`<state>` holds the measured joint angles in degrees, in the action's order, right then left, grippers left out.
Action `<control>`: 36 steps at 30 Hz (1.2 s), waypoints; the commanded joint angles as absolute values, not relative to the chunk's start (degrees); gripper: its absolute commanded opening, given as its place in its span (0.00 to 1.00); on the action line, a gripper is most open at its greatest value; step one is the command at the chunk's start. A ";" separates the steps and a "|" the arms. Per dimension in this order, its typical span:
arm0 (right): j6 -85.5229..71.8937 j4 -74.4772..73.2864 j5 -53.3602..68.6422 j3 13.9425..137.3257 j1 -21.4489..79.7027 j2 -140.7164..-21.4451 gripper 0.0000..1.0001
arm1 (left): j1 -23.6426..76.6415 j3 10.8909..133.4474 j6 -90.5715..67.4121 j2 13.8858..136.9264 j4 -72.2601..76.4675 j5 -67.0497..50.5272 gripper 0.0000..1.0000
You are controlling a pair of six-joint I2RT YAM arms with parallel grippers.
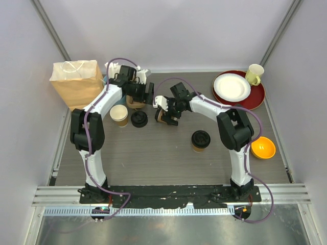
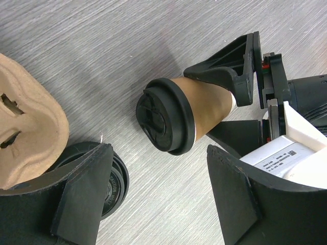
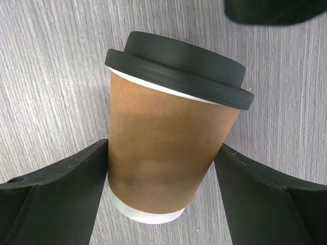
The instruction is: Pack the takeout coffee
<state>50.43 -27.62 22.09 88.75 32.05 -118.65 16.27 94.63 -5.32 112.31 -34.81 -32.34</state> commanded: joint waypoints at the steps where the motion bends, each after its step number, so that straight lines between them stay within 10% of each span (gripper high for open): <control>1: 47.56 -27.51 20.21 90.97 31.90 -119.27 0.84 | 17.49 96.24 -3.52 109.60 -37.44 -37.97 0.79; 13: 32.00 -4.87 29.52 75.07 27.95 -107.77 0.62 | 17.40 100.10 4.65 107.76 -45.78 -42.36 0.76; 36: 18.63 25.40 34.63 55.64 29.79 -89.74 0.59 | 28.03 105.29 23.72 98.97 -49.48 -27.78 0.94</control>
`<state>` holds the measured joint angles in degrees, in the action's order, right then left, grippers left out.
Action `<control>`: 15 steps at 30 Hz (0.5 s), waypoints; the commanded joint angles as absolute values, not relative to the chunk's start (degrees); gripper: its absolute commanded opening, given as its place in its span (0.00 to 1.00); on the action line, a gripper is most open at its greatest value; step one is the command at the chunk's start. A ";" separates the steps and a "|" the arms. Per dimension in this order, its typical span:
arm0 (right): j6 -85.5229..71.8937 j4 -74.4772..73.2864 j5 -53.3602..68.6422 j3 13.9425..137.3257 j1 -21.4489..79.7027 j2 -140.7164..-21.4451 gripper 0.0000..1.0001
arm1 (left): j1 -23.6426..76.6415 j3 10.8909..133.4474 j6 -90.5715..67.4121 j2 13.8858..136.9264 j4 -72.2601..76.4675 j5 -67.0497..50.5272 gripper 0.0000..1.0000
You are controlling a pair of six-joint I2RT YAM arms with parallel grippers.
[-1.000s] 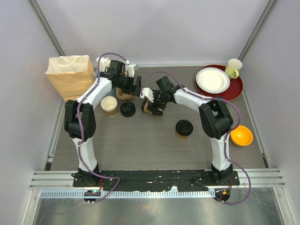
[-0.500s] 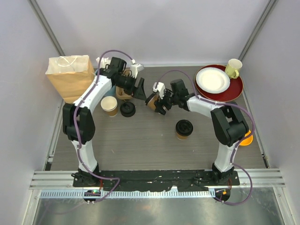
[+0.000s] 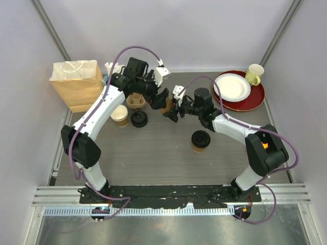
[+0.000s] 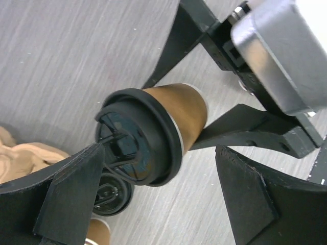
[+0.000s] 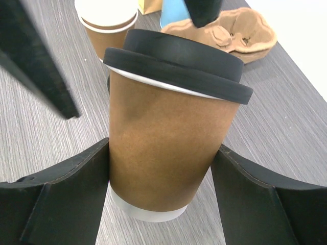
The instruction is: Pack the takeout coffee
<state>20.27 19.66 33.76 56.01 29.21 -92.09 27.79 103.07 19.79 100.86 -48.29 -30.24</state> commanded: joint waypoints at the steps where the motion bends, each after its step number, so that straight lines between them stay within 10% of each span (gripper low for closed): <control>1: 18.46 25.57 34.54 55.63 29.79 -89.48 0.59 | 28.39 105.21 24.25 98.79 -49.66 -27.25 0.94; 15: 15.91 31.72 32.35 53.53 30.76 -88.85 0.57 | 29.53 105.91 25.93 99.67 -51.50 -28.47 0.76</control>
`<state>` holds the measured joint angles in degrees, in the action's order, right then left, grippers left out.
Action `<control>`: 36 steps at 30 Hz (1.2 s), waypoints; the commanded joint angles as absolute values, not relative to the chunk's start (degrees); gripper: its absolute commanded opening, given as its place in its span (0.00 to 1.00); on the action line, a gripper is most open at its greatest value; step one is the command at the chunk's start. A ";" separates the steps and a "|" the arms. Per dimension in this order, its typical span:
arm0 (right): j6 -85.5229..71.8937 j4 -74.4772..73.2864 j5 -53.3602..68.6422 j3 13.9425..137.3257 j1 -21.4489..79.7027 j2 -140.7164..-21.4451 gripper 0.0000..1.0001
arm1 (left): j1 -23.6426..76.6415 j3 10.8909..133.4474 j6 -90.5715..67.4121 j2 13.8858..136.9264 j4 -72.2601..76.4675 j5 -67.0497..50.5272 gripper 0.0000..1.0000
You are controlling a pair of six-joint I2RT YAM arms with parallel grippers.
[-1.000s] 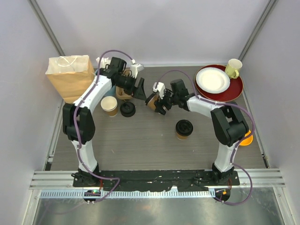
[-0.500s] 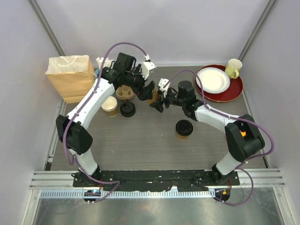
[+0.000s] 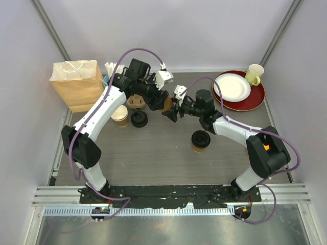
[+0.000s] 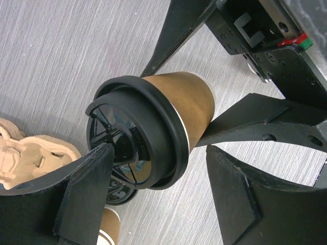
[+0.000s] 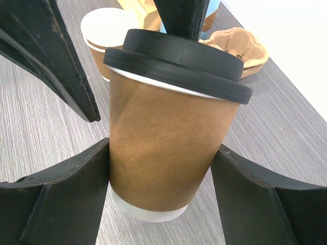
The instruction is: Pack the takeout coffee
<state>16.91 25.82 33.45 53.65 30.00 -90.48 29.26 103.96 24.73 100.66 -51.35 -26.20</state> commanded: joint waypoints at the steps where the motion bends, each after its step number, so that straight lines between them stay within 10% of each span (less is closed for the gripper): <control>1: 15.91 31.99 31.82 53.53 30.94 -89.12 0.57 | 29.62 105.91 25.84 99.75 -51.42 -28.74 0.74; 20: 12.74 40.07 27.43 54.49 32.08 -98.68 0.58 | 29.88 103.89 28.12 102.30 -49.49 -24.10 0.40; 36: 10.63 47.46 23.38 54.49 32.34 -108.19 0.59 | 33.40 93.87 33.93 107.22 -44.91 -16.08 0.30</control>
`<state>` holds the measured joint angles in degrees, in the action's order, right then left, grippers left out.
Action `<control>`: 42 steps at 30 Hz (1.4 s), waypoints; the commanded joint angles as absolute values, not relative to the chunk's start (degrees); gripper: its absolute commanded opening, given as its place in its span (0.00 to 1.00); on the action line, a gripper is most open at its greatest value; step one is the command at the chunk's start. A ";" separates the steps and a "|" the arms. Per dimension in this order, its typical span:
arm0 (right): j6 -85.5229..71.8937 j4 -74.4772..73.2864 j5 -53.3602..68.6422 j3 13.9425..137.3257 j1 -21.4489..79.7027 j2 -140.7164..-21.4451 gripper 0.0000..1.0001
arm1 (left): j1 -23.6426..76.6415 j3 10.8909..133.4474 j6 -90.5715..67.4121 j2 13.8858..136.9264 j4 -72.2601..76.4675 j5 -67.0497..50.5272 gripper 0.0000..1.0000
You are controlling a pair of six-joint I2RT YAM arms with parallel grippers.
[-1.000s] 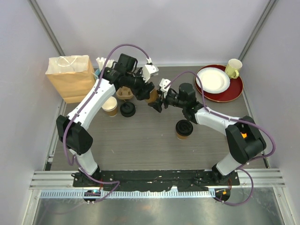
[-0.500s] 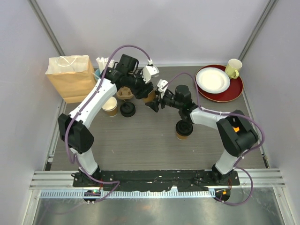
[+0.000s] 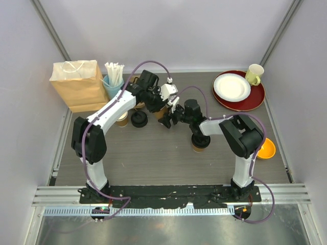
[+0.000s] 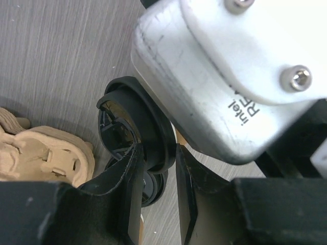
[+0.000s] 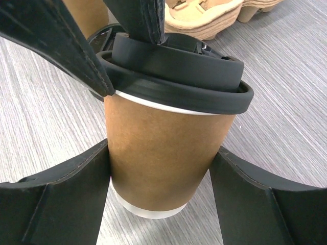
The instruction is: Pack the takeout coffee
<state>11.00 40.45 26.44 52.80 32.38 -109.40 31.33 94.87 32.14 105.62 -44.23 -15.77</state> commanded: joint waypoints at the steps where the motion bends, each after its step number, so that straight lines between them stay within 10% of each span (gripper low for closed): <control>1: 10.63 47.46 23.47 54.41 32.34 -108.28 0.59 | 33.40 93.78 33.75 107.66 -44.83 -16.52 0.31; 15: 8.00 50.27 23.29 54.14 32.26 -111.27 0.67 | 33.40 92.99 30.41 110.48 -44.74 -20.83 0.46; 30: 1.50 62.66 24.79 48.69 31.29 -108.46 0.61 | 30.85 94.39 24.53 104.07 -38.83 -23.63 1.00; 42: 1.84 66.89 24.43 45.26 31.02 -101.96 0.58 | 28.13 103.97 11.43 96.95 -46.58 -29.62 1.00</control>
<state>1.52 60.51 25.10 45.84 31.18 -106.65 29.71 100.05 18.15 100.33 -44.23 -26.30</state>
